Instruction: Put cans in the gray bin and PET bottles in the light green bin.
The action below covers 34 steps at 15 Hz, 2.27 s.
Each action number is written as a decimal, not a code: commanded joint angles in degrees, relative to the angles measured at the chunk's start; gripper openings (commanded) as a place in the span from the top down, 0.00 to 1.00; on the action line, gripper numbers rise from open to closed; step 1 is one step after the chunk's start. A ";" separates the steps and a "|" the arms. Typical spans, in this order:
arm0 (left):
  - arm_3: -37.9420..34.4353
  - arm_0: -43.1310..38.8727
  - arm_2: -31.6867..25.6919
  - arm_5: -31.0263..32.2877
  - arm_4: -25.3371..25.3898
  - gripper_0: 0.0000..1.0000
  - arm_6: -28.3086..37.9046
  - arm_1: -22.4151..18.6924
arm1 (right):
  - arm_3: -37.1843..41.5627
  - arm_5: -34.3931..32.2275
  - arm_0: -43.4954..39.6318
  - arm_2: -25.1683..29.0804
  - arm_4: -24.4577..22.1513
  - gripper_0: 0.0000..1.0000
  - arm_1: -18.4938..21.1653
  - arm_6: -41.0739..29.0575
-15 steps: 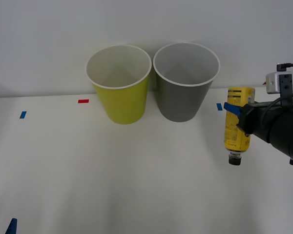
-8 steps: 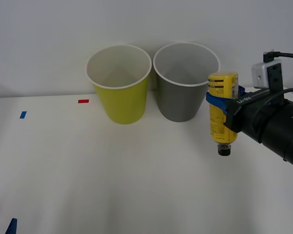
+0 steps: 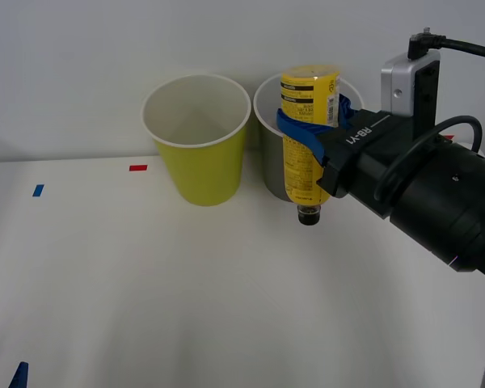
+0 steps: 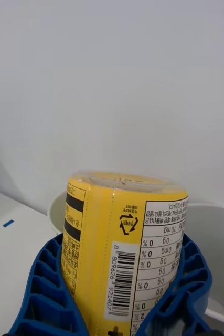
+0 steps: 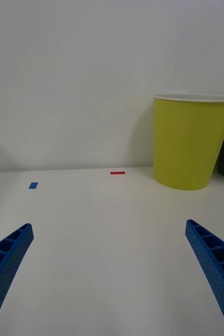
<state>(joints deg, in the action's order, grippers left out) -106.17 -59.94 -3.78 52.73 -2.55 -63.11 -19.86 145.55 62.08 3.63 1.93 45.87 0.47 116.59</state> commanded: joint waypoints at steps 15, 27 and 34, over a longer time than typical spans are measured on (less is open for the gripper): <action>0.00 0.00 0.00 0.00 0.00 0.00 0.00 0.00 | -23.03 -22.80 22.74 -8.87 0.27 1.00 -0.11 3.03; 0.00 0.00 0.00 0.00 0.00 0.00 0.00 0.00 | -49.49 -46.70 37.24 -17.13 0.09 1.00 4.63 4.61; 0.00 0.00 0.00 0.00 0.00 0.00 0.00 0.00 | -55.90 -56.37 39.44 -21.35 0.71 1.00 6.13 5.31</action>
<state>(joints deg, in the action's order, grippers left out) -106.17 -59.94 -3.78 52.73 -2.55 -63.11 -19.86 89.75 5.92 42.96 -19.06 46.42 6.24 121.83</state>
